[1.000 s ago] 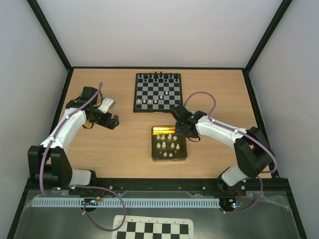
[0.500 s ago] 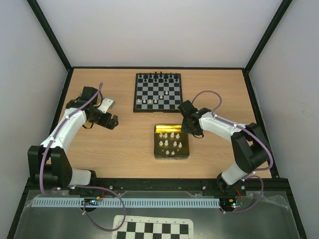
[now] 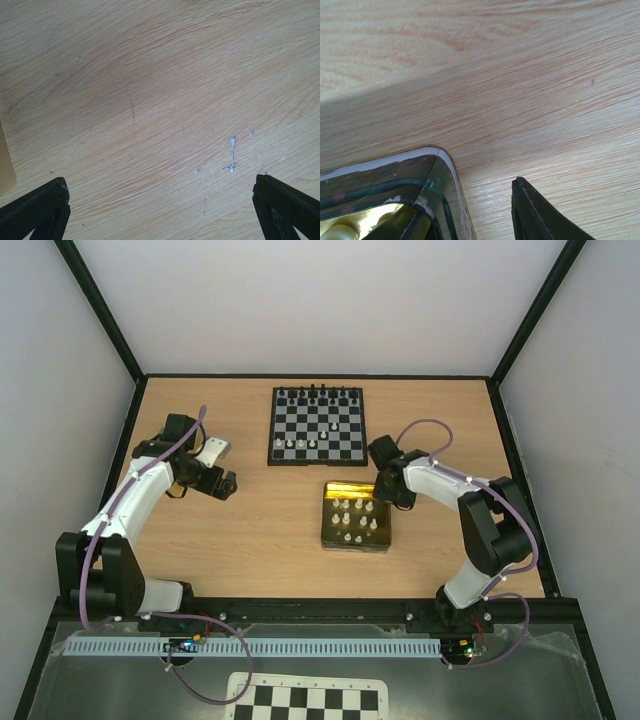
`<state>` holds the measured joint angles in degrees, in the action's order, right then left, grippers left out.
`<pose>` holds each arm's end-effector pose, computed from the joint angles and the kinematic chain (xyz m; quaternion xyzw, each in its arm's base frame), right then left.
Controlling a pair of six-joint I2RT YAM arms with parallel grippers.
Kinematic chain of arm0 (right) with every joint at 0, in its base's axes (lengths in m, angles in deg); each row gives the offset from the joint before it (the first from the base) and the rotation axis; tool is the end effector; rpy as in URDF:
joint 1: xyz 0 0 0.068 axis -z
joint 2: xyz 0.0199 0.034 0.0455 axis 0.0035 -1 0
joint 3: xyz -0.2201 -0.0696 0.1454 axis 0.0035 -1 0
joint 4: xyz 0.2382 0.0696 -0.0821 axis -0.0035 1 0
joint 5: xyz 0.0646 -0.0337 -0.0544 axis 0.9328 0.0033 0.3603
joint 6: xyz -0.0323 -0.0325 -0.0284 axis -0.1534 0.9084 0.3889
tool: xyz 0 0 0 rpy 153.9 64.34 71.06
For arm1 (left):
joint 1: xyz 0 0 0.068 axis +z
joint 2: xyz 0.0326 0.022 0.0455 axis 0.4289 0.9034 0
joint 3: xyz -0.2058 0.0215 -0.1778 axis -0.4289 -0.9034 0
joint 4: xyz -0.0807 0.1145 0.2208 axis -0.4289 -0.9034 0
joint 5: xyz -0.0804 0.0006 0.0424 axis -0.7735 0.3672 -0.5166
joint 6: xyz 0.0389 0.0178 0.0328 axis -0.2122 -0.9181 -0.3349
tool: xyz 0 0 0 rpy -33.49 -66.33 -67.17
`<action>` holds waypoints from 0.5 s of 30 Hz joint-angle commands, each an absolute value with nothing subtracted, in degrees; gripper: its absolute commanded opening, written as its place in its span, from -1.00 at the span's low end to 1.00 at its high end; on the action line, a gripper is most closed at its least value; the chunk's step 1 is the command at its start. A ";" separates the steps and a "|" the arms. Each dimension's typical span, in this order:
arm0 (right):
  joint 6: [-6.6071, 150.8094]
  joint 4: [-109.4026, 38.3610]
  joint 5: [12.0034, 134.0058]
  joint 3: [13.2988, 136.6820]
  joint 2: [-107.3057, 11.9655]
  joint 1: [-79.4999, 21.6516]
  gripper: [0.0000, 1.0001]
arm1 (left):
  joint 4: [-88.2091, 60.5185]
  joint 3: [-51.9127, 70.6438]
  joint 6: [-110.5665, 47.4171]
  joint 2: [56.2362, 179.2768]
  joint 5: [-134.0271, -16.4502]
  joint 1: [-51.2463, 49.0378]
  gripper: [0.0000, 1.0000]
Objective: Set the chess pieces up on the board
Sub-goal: Move the storage box to the center of the board.
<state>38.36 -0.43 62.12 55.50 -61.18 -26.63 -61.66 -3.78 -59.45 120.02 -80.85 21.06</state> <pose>0.2690 0.1337 0.1660 0.1221 0.9825 0.0532 0.1304 0.2606 -0.0284 0.2521 0.1997 0.9475 -0.0942 0.2314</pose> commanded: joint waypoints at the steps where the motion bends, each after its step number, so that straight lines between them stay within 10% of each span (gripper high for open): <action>1: 37.45 2.99 58.16 57.19 -60.61 -24.71 -0.27 | -61.68 -2.95 -59.64 120.78 -80.67 20.85 0.98; 15: 41.86 9.42 51.32 64.28 -65.68 -12.93 -0.23 | -60.70 -2.19 -59.95 122.74 -81.99 20.82 0.98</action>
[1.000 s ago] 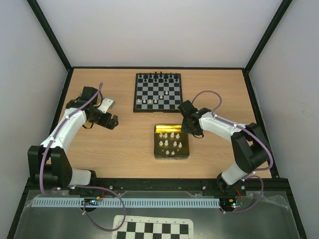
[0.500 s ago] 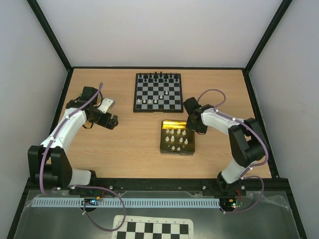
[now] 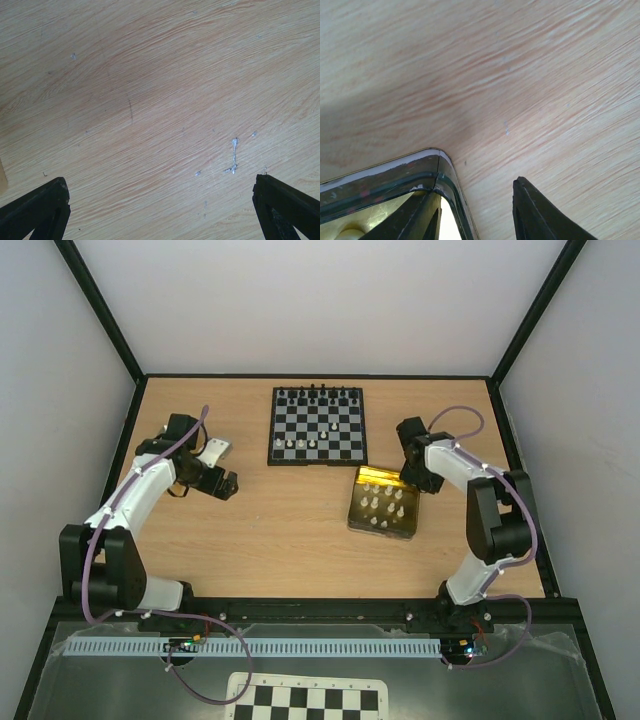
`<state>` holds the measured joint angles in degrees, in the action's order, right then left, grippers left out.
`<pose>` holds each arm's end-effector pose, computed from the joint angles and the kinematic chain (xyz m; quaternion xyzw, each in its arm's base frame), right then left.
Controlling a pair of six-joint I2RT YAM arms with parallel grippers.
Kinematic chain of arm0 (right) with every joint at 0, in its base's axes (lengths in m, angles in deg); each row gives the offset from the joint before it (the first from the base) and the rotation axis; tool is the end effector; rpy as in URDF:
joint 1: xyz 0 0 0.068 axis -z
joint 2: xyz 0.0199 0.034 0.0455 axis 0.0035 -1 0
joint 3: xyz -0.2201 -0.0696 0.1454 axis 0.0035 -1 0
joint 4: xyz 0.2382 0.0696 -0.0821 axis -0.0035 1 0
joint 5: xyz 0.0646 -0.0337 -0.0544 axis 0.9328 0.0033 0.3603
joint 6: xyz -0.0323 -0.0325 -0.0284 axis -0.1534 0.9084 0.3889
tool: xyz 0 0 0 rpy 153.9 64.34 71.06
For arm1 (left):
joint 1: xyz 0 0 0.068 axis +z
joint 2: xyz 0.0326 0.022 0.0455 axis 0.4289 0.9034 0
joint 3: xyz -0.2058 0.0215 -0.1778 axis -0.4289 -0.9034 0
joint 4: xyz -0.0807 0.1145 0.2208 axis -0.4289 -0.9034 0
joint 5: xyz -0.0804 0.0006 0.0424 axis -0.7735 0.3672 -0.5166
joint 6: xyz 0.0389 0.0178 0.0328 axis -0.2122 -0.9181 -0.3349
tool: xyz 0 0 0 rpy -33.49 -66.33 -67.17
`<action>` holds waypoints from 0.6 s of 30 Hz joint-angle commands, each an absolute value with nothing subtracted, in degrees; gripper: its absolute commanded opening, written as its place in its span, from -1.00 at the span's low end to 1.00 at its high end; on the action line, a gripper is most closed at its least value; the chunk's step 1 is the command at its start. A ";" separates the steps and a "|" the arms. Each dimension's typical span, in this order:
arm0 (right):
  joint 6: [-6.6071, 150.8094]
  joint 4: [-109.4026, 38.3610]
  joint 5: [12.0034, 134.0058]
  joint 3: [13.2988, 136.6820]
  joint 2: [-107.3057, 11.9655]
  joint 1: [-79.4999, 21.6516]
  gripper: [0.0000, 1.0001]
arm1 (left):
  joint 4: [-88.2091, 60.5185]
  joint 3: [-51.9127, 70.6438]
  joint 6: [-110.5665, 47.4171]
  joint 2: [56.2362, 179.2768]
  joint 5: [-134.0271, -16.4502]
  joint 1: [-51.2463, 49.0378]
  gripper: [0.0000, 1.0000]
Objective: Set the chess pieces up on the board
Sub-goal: Move the storage box to the center of the board.
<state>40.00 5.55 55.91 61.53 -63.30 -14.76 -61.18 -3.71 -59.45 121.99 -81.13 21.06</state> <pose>0.3037 0.0750 0.1803 0.2150 0.9658 -0.0187 0.1438 0.2662 -0.0290 0.2445 0.1992 0.9500 -0.0981 0.2197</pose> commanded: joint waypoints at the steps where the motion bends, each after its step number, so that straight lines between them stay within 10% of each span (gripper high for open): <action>1: 42.09 9.43 51.14 64.51 -66.02 -12.10 -0.23 | -60.69 -2.10 -60.02 122.84 -82.00 20.82 0.98; 10: 43.99 9.05 52.50 66.84 -68.35 -3.98 -0.19 | -60.76 -0.80 -60.47 123.80 -82.17 20.80 0.98; 18: 44.20 11.35 54.08 71.41 -63.61 -3.93 0.37 | -60.82 -0.77 -60.91 124.45 -82.86 20.81 0.98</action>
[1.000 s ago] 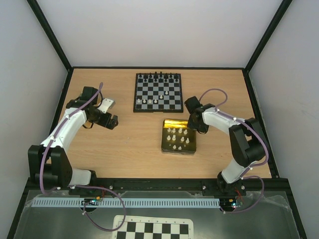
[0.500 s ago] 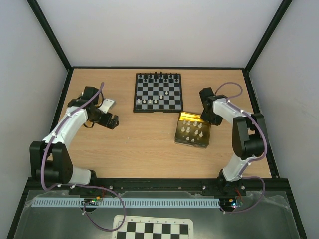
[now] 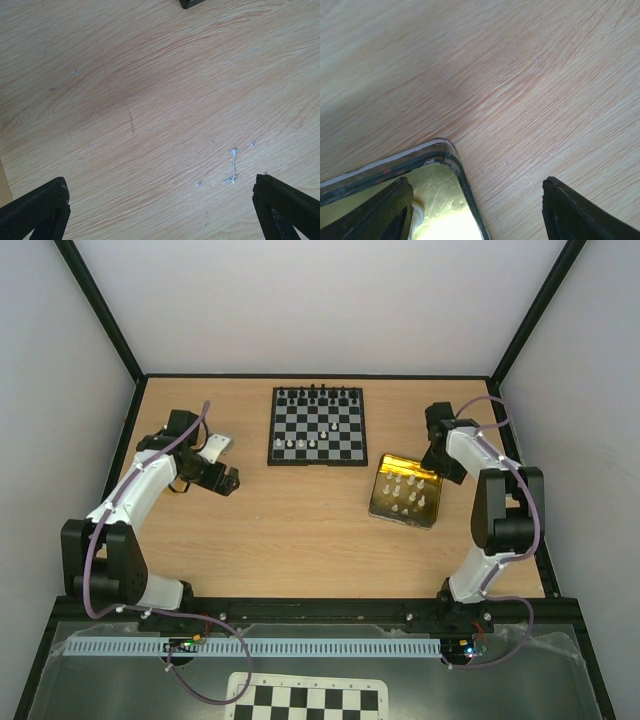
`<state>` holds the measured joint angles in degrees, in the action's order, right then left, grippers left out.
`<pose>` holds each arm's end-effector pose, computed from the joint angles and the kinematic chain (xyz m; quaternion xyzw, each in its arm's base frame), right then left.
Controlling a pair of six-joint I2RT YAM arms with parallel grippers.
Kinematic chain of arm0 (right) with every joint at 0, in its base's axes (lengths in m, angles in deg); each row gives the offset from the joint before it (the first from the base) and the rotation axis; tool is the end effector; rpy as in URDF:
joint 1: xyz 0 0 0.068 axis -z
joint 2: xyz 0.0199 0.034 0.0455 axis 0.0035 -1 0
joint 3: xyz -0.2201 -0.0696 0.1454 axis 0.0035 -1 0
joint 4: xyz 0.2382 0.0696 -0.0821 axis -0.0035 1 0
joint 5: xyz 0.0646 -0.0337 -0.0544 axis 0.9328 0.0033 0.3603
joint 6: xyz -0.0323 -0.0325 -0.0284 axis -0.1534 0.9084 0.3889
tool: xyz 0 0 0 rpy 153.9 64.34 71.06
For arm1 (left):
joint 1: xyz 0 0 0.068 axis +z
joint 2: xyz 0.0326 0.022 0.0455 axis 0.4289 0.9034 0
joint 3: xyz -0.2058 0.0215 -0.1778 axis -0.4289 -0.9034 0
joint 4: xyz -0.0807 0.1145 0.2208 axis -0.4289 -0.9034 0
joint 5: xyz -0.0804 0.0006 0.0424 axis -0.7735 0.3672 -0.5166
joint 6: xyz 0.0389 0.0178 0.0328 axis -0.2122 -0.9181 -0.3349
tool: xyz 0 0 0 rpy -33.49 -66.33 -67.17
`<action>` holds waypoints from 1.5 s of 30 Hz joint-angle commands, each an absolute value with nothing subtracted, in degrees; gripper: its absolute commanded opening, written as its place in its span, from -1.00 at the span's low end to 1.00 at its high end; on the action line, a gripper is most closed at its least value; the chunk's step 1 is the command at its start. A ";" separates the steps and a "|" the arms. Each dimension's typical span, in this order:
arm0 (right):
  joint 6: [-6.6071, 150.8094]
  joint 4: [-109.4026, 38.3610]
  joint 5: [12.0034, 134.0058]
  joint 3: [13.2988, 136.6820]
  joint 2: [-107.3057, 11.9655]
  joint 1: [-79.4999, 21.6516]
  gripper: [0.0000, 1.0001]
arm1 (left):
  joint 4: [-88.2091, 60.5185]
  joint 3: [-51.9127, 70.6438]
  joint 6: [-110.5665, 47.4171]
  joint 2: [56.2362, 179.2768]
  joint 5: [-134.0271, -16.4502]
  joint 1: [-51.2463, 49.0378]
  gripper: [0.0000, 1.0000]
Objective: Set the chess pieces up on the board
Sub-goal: Move the storage box to the center of the board.
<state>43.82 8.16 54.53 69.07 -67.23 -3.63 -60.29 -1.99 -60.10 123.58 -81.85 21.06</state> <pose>0.3374 0.0158 0.1932 0.2777 0.9475 -0.0455 0.1521 0.2751 -0.0301 0.2472 0.2065 0.9458 -0.1017 0.2293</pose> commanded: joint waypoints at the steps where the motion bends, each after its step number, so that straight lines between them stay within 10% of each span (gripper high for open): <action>1: 44.19 11.60 54.36 71.38 -62.59 -3.93 0.39 | -60.78 -0.83 -60.86 124.63 -83.02 20.82 0.98; 21: 43.76 14.18 64.73 83.42 -69.10 -27.55 0.22 | -60.41 -0.43 -59.24 125.11 -83.64 19.95 0.98; 45: 39.03 6.43 68.05 68.92 -68.65 -39.00 0.15 | -60.18 -1.36 -58.80 124.71 -83.66 19.95 0.98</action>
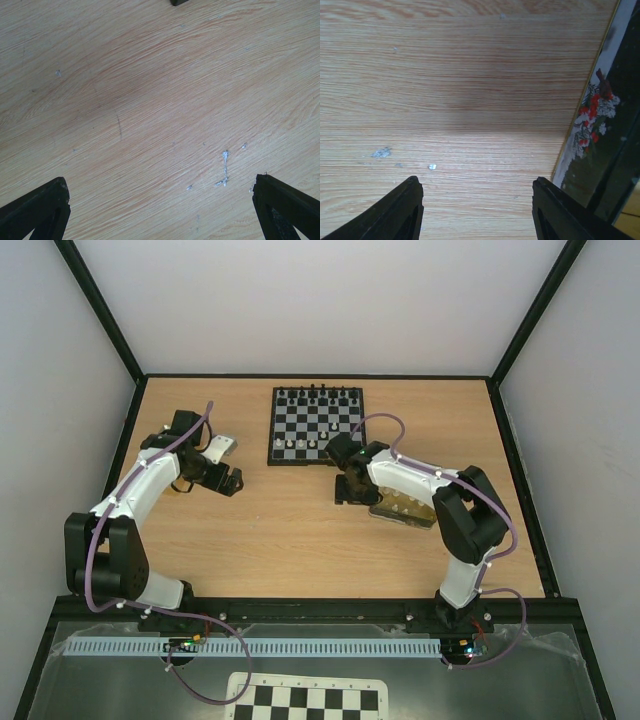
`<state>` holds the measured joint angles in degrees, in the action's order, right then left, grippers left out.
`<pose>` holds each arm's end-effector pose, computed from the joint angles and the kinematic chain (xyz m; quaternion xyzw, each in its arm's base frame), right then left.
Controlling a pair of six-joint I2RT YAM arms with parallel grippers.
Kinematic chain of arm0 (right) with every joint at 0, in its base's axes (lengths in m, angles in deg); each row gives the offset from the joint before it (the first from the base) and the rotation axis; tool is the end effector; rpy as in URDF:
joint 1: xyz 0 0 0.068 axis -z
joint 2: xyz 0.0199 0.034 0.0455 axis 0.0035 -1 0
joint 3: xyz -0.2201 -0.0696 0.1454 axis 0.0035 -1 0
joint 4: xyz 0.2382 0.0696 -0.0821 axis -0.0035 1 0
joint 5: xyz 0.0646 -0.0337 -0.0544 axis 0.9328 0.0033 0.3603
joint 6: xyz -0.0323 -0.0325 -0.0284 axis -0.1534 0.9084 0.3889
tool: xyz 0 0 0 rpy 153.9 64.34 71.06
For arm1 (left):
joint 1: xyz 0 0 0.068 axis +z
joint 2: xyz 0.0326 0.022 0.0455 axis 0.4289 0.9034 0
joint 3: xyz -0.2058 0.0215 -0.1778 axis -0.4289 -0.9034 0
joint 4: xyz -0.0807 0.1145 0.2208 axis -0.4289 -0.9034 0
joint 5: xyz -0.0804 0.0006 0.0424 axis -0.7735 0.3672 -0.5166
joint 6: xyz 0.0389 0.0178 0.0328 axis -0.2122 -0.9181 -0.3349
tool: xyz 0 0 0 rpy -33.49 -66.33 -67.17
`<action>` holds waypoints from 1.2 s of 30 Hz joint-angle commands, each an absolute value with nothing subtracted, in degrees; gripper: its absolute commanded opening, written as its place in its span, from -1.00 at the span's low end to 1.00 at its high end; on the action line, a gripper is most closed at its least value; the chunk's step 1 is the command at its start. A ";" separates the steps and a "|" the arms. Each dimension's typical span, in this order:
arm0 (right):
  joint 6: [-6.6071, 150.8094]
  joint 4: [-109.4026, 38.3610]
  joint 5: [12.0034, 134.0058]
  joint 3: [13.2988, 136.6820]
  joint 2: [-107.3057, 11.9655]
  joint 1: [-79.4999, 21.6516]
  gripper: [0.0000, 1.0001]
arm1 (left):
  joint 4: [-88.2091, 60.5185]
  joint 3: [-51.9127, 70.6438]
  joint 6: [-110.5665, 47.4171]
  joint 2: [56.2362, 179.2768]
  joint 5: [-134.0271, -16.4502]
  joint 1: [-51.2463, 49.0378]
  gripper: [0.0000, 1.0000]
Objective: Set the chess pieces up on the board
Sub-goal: Move the storage box to the center of the board.
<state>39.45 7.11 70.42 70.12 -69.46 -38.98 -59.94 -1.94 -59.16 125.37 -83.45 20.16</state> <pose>0.2663 0.2210 0.1856 -0.0032 0.9909 0.1147 0.0709 0.2792 -0.0358 0.2399 0.2076 0.9463 -0.1204 0.2168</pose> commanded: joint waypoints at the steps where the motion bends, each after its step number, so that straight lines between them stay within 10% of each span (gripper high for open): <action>1: 38.98 6.36 67.56 68.70 -68.70 -39.00 0.15 | -60.16 -1.36 -58.80 124.63 -83.59 19.95 0.98; 36: 42.20 9.24 62.59 74.84 -68.91 -32.23 0.22 | -59.97 5.05 -59.00 130.15 -79.91 19.95 0.81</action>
<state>40.28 6.71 65.27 67.56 -68.63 -34.60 -60.05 -0.61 -59.16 126.79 -81.76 20.16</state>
